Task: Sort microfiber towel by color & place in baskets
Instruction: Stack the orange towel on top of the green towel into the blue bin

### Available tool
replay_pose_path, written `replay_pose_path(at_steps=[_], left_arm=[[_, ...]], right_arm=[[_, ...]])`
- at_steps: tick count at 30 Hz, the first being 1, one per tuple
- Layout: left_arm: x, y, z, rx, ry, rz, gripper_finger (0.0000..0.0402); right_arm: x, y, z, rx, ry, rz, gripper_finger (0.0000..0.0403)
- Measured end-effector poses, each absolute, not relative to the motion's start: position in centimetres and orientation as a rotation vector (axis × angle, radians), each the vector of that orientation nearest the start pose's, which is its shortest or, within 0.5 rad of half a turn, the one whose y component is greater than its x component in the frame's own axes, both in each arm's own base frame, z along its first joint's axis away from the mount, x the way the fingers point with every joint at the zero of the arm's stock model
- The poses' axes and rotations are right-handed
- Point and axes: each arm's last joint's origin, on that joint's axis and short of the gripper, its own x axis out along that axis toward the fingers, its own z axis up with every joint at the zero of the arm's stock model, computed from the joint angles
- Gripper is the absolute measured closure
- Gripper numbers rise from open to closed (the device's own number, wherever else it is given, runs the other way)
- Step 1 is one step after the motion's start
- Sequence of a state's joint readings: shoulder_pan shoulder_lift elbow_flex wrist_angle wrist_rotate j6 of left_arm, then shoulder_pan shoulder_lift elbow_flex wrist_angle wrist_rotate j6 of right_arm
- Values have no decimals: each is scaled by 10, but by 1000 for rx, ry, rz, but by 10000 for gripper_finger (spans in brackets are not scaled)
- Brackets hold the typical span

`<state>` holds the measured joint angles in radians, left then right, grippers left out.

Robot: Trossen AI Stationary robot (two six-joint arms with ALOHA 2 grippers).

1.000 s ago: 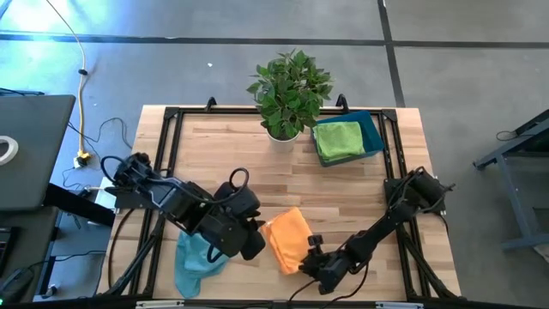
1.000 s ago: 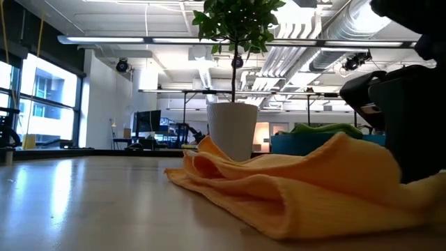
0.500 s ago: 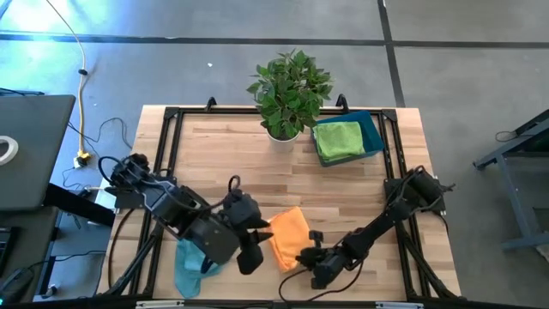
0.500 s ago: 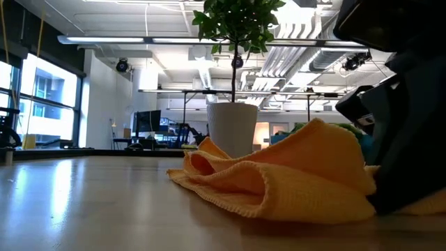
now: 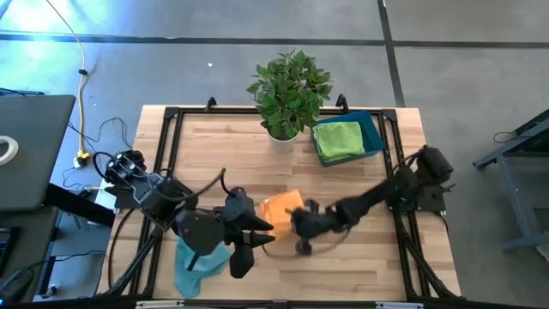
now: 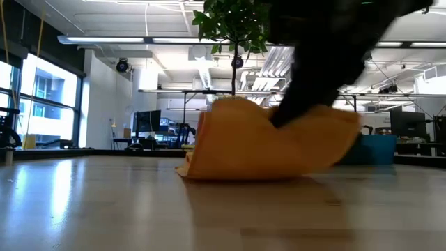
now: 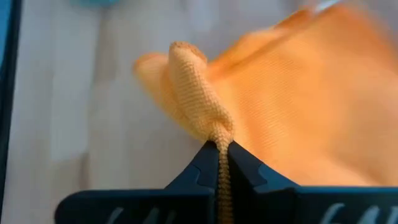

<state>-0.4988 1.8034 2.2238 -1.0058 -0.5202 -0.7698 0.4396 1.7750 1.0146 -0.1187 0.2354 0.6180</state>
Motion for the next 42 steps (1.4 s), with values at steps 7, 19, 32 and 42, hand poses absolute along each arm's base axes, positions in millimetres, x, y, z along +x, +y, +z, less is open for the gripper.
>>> replay_pose_path(at_steps=[7,19,32,42], left_arm=[[305,-153,490,-375,373,101,289],[238,-128,536,-225,263,-17,289],[207,-114,536,-105,356,6,289],[203,-108,539,-74,315,101,289]], right_arm=[[328,68,176,426,909,-347,402],[321,-27,192,588,820,-711,402],[295,-77,224,687,642,-976,402],[265,-117,241,657,617,-1118,402]])
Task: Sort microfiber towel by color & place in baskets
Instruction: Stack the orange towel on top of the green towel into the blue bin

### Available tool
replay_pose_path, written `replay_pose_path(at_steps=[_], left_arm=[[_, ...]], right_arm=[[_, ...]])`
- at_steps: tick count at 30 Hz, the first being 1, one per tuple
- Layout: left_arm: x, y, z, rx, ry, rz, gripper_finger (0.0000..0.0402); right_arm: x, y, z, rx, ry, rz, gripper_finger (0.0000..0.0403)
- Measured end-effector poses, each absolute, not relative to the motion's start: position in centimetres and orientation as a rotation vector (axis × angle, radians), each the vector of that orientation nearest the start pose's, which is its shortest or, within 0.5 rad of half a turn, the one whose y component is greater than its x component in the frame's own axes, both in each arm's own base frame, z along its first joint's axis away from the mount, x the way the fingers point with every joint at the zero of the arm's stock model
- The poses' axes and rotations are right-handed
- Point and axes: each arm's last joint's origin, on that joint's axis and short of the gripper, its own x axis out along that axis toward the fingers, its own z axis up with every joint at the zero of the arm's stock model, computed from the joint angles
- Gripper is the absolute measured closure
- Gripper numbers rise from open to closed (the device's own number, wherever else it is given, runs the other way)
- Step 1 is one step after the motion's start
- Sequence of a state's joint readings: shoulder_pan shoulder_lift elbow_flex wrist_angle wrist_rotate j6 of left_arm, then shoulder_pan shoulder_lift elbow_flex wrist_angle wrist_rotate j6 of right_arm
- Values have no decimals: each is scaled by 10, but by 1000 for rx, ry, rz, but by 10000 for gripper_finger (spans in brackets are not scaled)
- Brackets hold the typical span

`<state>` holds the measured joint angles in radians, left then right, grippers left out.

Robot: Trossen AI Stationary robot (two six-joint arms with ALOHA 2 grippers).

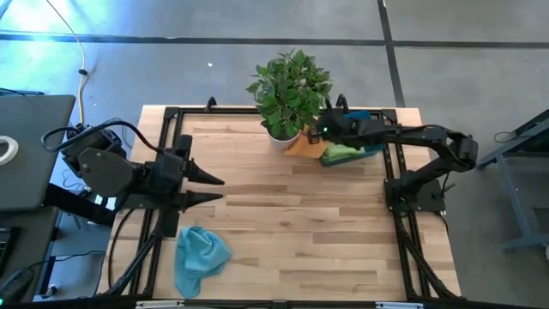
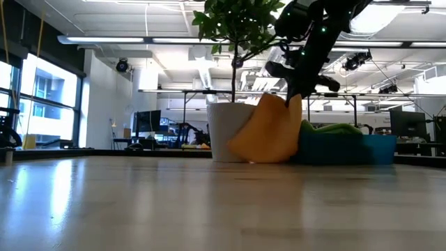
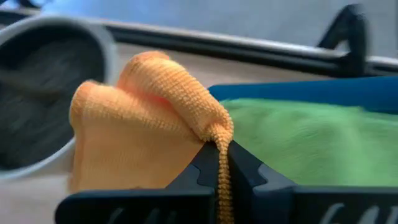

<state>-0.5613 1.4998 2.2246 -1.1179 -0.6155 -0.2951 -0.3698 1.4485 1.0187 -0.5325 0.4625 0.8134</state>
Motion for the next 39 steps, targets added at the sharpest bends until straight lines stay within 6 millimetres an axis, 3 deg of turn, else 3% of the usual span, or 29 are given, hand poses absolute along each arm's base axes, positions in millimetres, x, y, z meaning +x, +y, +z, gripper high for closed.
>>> replay_pose_path(at_steps=[5,11,18,24,30,36,39], left_arm=[[203,-107,540,-81,305,133,289],[203,-106,540,-76,292,178,289],[203,-105,540,-49,289,194,289],[203,-105,540,-48,289,194,289],[203,-105,540,-48,289,194,289],[203,-106,540,-27,297,175,289],[203,-106,539,7,304,156,289]], right_arm=[[243,-133,248,677,657,-1185,402],[218,-137,254,700,743,-1229,402],[198,-142,277,761,628,-1204,402],[192,-139,285,808,585,-1181,402],[203,-142,293,859,456,-1058,402],[186,-152,287,927,491,-1203,402],[188,-153,288,1009,461,-1148,402]])
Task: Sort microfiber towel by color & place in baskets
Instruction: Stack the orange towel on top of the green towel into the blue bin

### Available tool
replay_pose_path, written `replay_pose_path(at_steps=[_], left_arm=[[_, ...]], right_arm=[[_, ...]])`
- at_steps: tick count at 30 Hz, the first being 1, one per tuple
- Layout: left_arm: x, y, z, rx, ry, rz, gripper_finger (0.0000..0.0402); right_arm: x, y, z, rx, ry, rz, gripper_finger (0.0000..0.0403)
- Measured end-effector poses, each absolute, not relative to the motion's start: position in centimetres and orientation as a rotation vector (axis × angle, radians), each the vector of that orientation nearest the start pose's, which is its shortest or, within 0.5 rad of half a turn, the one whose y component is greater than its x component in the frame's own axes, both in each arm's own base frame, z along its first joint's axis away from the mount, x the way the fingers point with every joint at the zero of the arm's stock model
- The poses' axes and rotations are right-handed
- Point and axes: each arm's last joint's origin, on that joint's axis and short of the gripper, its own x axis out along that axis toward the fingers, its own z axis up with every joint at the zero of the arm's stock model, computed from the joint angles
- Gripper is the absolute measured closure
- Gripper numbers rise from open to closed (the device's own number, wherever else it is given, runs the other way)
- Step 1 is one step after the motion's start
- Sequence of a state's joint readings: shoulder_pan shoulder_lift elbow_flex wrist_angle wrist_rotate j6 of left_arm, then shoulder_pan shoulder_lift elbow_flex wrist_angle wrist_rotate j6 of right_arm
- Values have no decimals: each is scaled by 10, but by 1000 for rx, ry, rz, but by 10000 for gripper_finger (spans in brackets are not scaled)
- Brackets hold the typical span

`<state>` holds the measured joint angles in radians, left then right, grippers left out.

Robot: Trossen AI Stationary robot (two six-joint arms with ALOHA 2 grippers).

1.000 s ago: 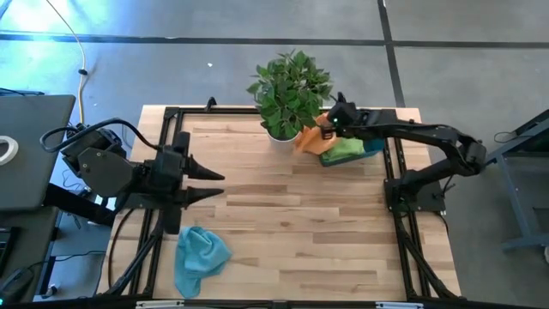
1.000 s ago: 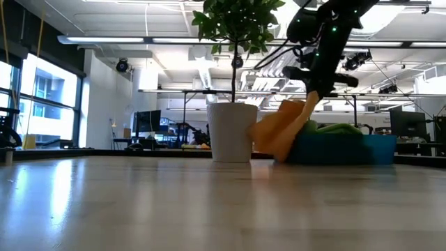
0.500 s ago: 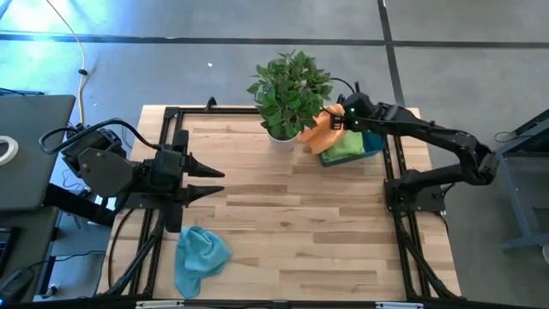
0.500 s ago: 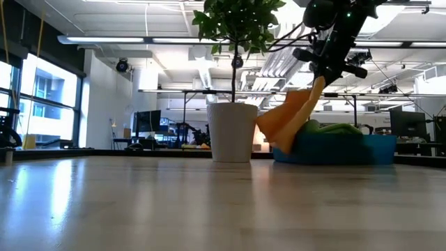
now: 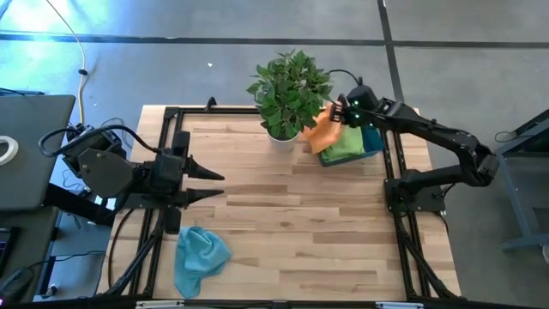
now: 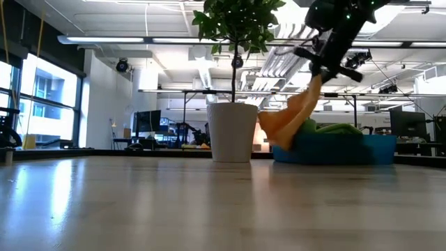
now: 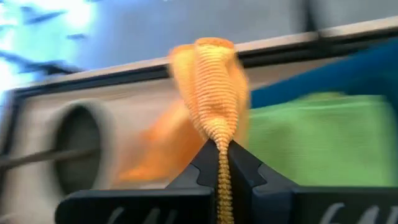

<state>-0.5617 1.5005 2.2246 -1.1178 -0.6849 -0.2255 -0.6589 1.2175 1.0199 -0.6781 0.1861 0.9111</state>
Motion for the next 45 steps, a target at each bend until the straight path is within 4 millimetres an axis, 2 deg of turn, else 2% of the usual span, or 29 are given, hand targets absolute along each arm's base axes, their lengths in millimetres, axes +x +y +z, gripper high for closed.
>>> replay_pose_path(at_steps=[3,6,10,15,19,26,37,45], left_arm=[[203,-106,539,32,306,152,289],[202,-105,540,57,305,148,289],[200,-104,541,55,301,147,289],[199,-104,542,48,298,147,289],[199,-104,541,52,307,148,289],[199,-103,541,52,308,148,289],[199,-103,541,49,307,149,289],[199,-103,541,52,306,153,289]], right_arm=[[202,-152,297,1015,361,-992,402],[208,-153,306,989,275,-914,402],[199,-156,299,1013,345,-977,402],[182,-156,287,1016,503,-1144,402],[178,-154,284,1026,550,-1162,402],[180,-152,304,1006,381,-1041,402],[151,-149,321,1028,281,-1097,402],[170,-145,330,1020,180,-957,402]])
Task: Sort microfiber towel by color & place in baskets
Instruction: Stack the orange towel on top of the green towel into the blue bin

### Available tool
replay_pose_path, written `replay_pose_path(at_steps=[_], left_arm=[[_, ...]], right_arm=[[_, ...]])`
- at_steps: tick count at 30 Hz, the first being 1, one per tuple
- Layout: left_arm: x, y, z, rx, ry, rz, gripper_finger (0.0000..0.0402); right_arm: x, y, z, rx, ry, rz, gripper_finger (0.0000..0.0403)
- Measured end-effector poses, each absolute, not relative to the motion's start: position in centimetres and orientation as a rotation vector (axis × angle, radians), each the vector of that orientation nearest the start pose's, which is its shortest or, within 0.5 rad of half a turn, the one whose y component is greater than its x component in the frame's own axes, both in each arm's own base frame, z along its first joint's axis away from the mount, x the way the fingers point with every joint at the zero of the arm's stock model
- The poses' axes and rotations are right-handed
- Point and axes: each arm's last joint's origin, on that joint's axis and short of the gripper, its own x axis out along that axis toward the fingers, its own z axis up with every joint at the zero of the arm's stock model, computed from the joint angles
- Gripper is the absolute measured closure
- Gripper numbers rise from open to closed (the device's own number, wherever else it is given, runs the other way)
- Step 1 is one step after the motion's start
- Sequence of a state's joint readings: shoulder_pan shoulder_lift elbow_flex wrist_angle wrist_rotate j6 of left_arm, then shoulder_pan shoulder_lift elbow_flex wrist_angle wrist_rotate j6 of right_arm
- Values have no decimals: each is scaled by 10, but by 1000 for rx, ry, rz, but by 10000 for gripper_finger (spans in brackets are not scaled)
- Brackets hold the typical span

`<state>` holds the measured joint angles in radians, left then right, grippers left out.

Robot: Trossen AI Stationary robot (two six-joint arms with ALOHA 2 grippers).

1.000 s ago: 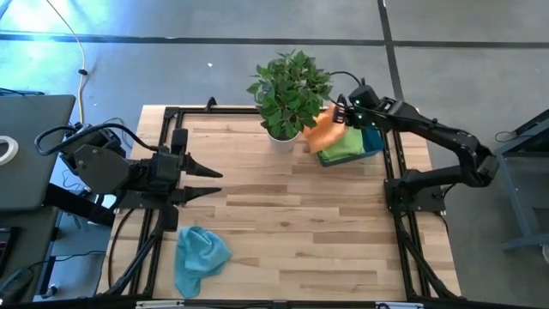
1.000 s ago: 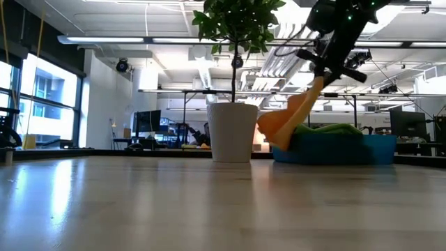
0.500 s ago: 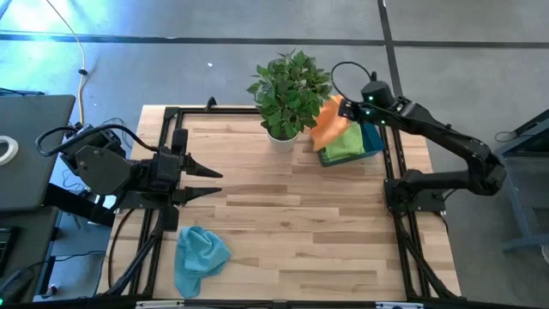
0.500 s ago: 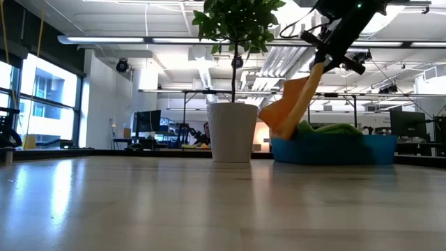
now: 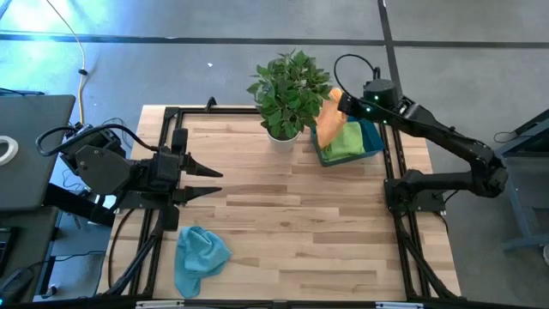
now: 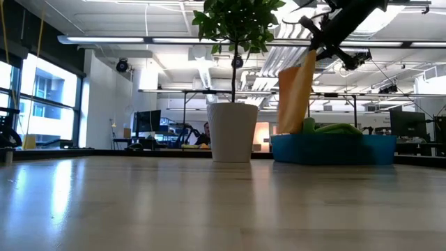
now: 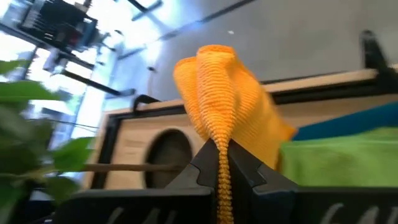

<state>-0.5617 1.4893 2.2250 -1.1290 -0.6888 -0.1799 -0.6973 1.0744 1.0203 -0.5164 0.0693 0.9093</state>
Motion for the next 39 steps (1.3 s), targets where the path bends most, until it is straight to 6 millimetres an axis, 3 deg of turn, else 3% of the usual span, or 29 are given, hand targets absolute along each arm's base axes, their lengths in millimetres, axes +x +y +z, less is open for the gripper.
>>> replay_pose_path(at_steps=[20,31,39], left_arm=[[198,-103,540,60,314,158,289],[198,-103,538,71,333,159,289],[198,-103,538,47,330,163,289]], right_arm=[[185,-143,352,1026,-2,-700,402],[190,-136,352,1028,40,-625,402],[186,-133,341,1020,160,-689,402]])
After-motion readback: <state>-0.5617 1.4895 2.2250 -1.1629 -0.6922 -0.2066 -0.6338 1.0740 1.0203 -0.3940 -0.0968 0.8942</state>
